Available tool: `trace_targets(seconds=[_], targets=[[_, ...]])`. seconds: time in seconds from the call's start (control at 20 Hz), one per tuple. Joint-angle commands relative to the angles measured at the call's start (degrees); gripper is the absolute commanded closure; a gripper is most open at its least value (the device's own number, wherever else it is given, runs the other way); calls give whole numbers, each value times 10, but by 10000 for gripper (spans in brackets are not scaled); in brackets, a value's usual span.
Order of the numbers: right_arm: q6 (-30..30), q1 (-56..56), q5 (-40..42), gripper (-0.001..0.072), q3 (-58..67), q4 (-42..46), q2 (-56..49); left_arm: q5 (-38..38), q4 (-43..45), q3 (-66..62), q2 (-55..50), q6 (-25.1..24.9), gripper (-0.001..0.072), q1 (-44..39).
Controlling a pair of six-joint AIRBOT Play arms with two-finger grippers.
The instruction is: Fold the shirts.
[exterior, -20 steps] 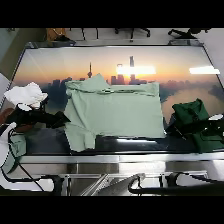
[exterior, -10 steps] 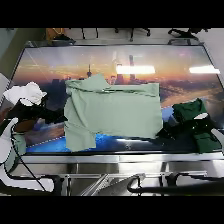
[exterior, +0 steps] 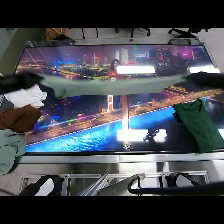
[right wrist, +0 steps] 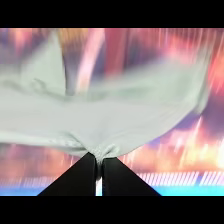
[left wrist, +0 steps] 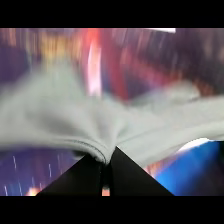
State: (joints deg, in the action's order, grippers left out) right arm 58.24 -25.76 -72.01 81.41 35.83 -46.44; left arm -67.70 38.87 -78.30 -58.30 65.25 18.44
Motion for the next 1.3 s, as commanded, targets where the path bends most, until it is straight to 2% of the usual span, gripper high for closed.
trace_targets(seconds=[0.0,0.1,0.2,0.3,0.4,0.5,0.6,0.65,0.8,0.85,1.0,1.15,1.25], targets=[[-32,-15,83,694,164,-25,92,96,-40,-106,163,-8,692,53],[-63,-15,149,694,194,-24,134,126,-39,-153,220,-21,692,97],[-85,-15,195,694,198,-22,160,121,-38,-199,241,-27,692,151],[-86,-16,199,694,198,-20,161,79,-40,-245,230,-18,692,210],[-85,-16,187,694,198,-20,141,4,-47,-287,189,0,692,256],[-74,-15,154,694,196,-28,94,-56,-81,-295,132,4,692,256],[-75,-15,90,694,196,-69,21,-84,-132,-263,68,-17,691,203],[-75,-10,61,694,193,-83,-25,-87,-128,-238,36,-23,692,155],[-74,45,54,694,157,-43,-157,-52,-8,-157,-80,-20,692,12],[-65,57,58,694,143,-19,-201,-30,35,-135,-121,-5,692,-22],[-57,76,65,695,135,-7,-331,47,93,-92,-255,11,692,-80],[-57,78,105,695,136,-21,-429,95,97,-97,-373,13,691,-102],[-58,76,129,695,138,-33,-468,99,97,-137,-436,20,692,-108]])
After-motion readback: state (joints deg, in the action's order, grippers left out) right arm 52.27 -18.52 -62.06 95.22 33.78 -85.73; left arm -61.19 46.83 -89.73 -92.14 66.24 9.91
